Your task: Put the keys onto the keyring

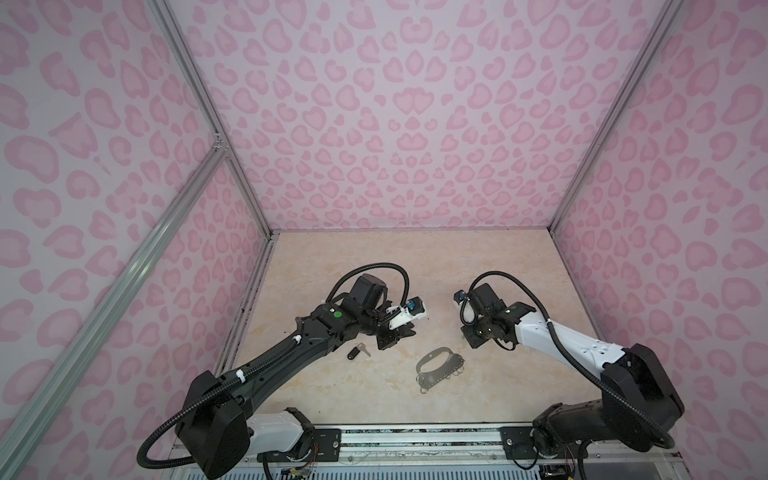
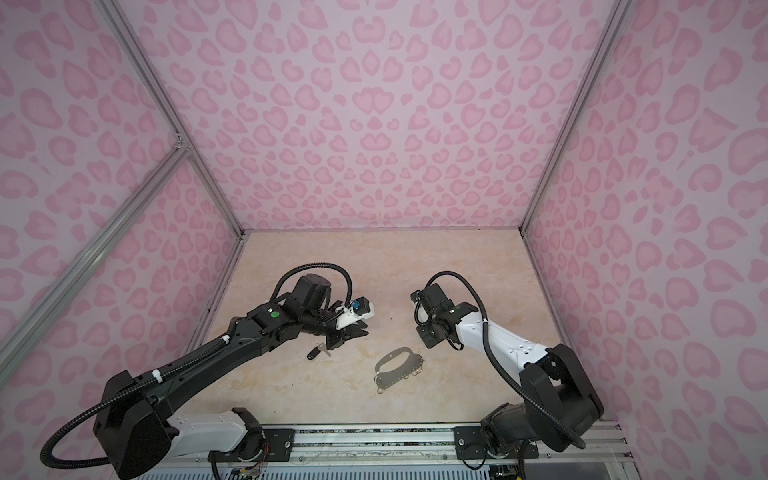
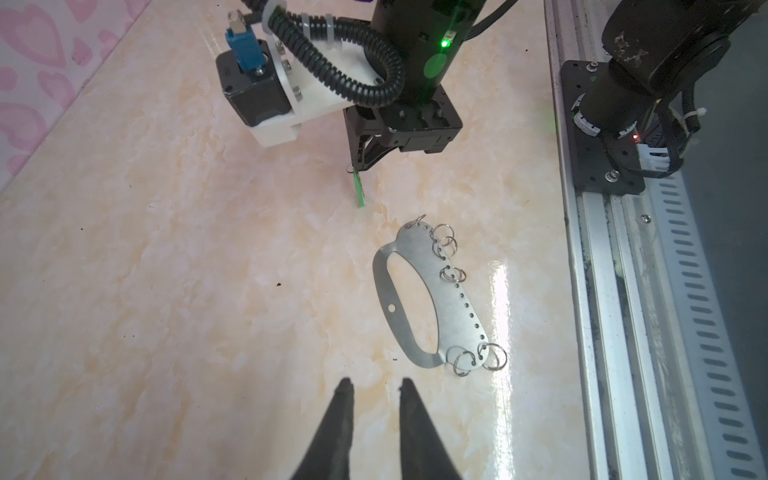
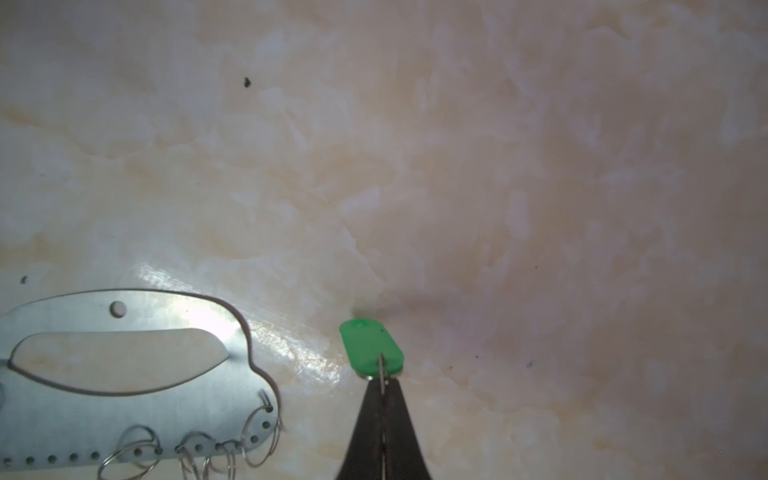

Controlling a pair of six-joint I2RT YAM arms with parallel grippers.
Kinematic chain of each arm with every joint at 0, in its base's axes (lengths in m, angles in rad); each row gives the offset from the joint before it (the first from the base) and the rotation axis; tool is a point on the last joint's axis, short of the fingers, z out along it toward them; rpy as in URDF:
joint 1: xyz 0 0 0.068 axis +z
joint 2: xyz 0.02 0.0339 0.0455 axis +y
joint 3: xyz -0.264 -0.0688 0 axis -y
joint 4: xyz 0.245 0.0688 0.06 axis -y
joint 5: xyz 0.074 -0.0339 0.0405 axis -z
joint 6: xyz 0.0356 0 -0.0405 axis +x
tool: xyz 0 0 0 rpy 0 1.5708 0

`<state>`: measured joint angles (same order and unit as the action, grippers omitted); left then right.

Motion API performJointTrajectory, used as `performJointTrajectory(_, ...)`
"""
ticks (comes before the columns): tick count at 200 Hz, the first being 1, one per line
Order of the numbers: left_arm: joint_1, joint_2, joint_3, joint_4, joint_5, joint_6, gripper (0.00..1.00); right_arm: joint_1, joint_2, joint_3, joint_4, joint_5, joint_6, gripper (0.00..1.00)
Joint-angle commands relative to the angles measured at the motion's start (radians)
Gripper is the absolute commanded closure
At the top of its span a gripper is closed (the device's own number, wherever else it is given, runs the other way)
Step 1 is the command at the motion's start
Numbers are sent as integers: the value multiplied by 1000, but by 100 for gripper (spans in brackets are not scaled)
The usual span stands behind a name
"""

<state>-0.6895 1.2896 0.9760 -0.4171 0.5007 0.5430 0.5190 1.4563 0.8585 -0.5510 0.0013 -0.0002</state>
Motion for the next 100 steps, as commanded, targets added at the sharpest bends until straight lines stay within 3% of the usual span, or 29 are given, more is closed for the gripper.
performJointTrajectory(1,-4,-15,-8,37,1,-15,77,-7,49,21,-19,31,45,100)
performJointTrajectory(49,-8,-25,-13,42,4,-20,77,-35,105,42,-15,45,40,100)
performJointTrajectory(100,-10,-37,-17,47,7,-18,75,-36,9,58,-21,84,-2,73)
